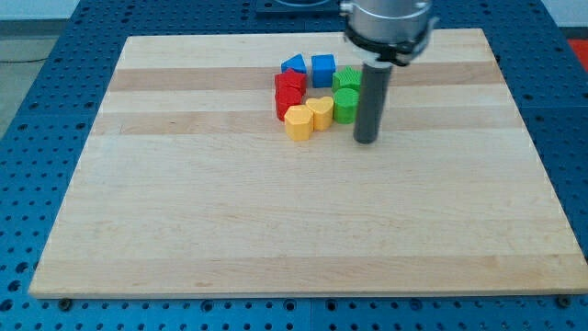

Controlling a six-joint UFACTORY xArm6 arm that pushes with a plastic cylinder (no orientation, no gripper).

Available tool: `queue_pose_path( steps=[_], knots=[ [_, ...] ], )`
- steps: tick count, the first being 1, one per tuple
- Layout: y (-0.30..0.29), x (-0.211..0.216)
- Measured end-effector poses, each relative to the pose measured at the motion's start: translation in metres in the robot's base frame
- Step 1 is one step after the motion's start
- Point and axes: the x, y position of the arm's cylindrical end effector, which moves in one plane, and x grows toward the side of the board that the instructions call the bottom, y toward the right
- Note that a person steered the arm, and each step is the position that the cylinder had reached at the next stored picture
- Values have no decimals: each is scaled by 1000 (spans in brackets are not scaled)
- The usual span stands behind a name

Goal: Push the yellow hexagon below to the yellow heart

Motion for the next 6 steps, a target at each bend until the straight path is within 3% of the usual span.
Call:
queue_pose_path(
  steps=[4, 6],
  knots=[
    [-10, -16],
    [-15, 33]
  ],
)
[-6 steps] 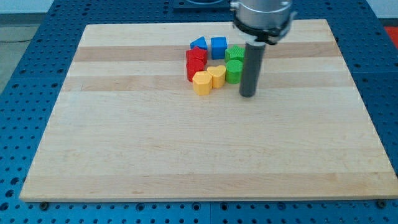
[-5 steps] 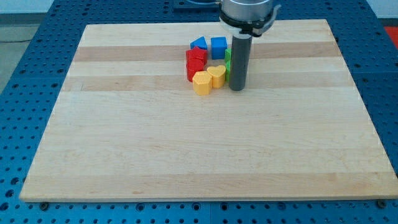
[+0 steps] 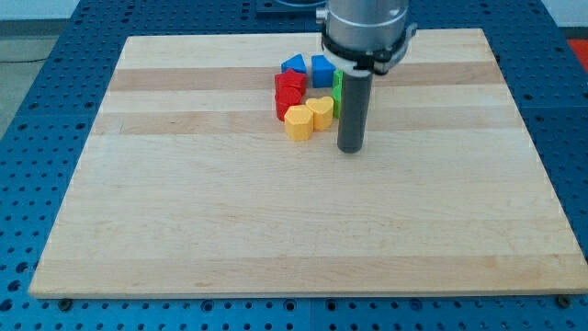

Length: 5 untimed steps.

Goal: Push the yellow hexagon below to the yellow heart

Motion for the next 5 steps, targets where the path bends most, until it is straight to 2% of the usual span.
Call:
queue_pose_path(
  steps=[1, 3, 4, 5],
  knots=[
    [-38, 18],
    [-79, 19],
    [-111, 18],
    [-145, -2]
  ],
)
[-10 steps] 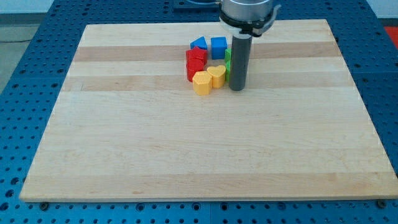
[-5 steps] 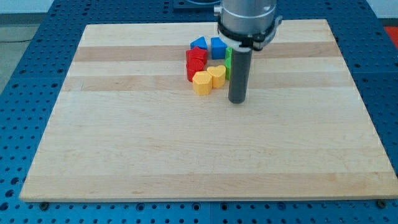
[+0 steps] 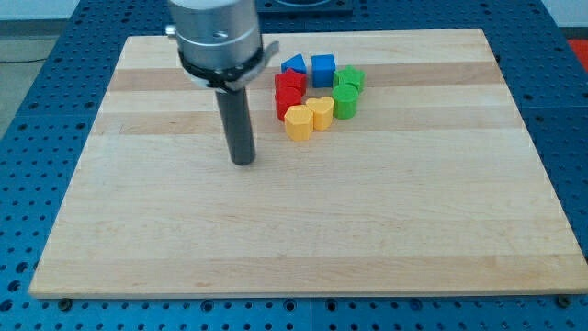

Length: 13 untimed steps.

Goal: Push the yellow hexagon below to the yellow heart

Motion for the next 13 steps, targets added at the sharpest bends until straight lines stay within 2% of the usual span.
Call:
queue_pose_path(
  steps=[1, 6, 10, 12, 13],
  knots=[
    [-3, -19],
    [9, -47],
    [67, -46],
    [103, -25],
    [100, -31]
  ],
)
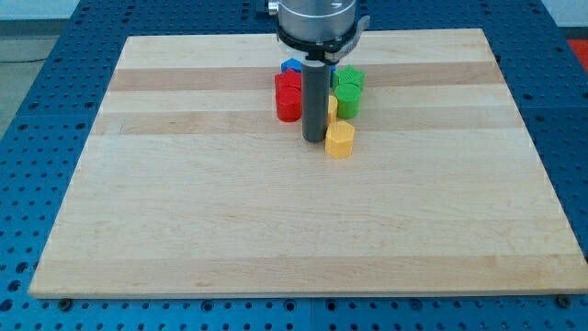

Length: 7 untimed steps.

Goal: Push the yellow hexagon below to the yellow heart

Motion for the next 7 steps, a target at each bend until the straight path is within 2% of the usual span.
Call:
queue_pose_path(
  steps=[2, 4, 7],
  knots=[
    [-24, -23],
    [-24, -23],
    [1, -22]
  ],
)
